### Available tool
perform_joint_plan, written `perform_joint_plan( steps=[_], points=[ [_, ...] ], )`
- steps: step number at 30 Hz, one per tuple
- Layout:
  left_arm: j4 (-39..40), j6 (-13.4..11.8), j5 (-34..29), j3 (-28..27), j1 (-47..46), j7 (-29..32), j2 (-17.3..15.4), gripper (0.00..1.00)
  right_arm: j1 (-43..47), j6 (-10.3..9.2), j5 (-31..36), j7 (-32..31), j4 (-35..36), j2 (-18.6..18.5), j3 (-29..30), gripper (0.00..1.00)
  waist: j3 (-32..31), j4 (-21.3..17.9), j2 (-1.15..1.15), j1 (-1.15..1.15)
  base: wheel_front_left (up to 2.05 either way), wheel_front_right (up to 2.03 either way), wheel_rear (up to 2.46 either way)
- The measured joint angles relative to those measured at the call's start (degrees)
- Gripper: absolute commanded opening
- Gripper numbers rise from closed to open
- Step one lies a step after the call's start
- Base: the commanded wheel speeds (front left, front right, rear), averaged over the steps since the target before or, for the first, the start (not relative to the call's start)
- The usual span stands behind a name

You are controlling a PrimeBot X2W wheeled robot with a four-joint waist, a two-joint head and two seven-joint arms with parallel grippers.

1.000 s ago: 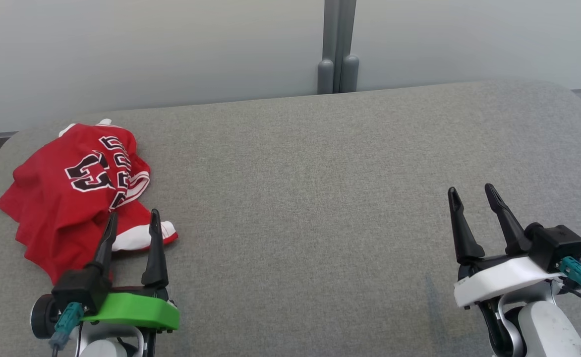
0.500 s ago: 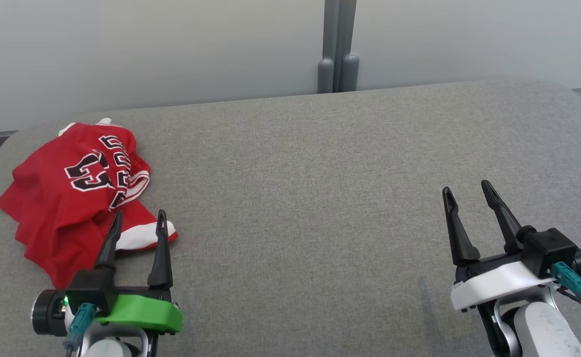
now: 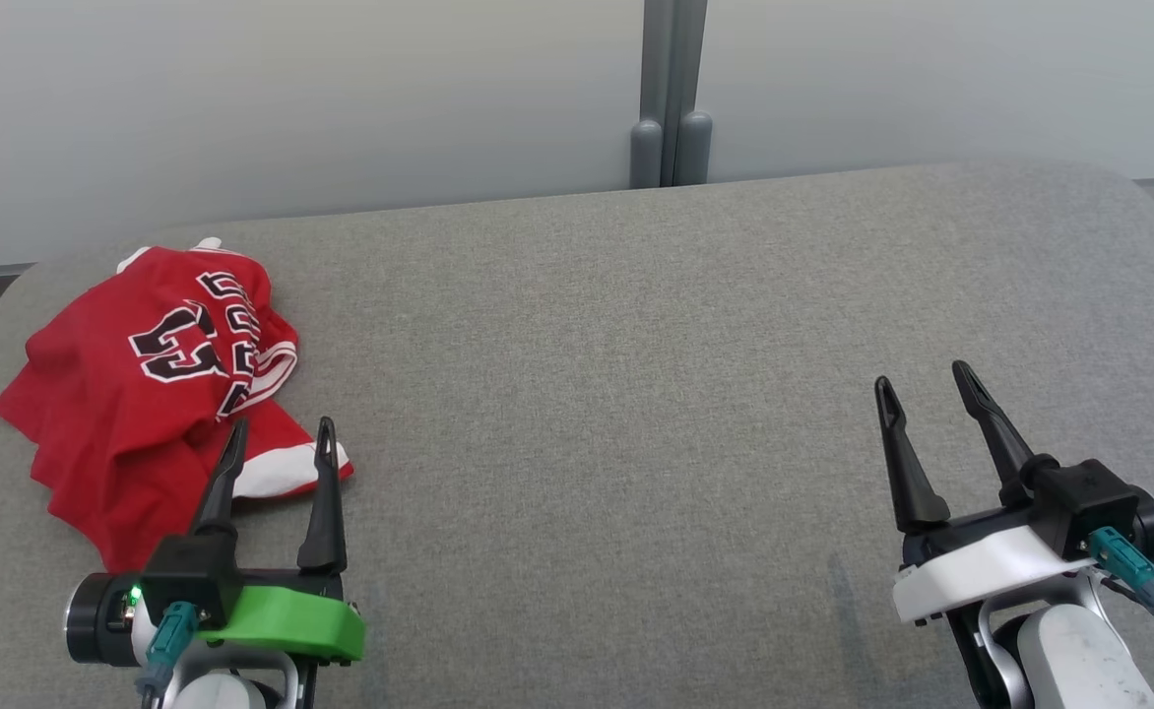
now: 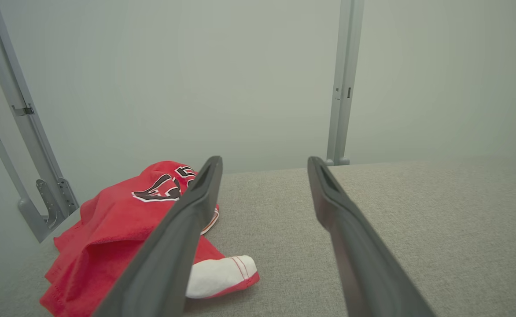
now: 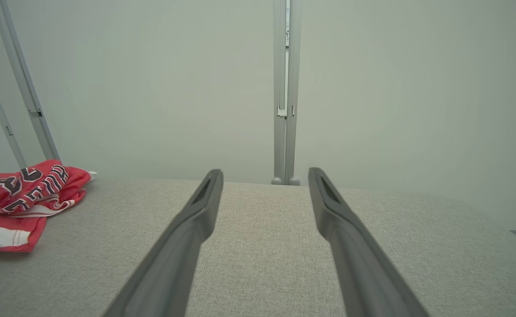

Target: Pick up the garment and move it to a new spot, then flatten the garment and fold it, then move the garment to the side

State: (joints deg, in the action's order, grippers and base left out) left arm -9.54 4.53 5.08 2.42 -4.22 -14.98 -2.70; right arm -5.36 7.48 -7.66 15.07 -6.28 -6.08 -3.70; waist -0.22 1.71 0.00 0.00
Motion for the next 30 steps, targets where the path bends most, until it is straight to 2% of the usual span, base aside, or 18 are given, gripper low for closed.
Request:
perform_joint_plan(
  steps=[19,30],
  points=[
    [-0.51,-0.08,0.83,0.0,0.0,0.0,0.0,1.0,0.07,0.0,-0.3,0.0,-0.13,-0.12,-0.19,1.0,-0.37,0.01,0.0,0.0,0.0,0.0,0.0],
    [-1.04,-0.08,1.34,-0.19,-0.01,0.0,0.0,1.0,0.18,0.0,-0.37,0.0,-0.1,-0.09,-0.23,1.0,-0.53,1.44,0.0,0.0,0.0,0.0,0.0]
  ],
)
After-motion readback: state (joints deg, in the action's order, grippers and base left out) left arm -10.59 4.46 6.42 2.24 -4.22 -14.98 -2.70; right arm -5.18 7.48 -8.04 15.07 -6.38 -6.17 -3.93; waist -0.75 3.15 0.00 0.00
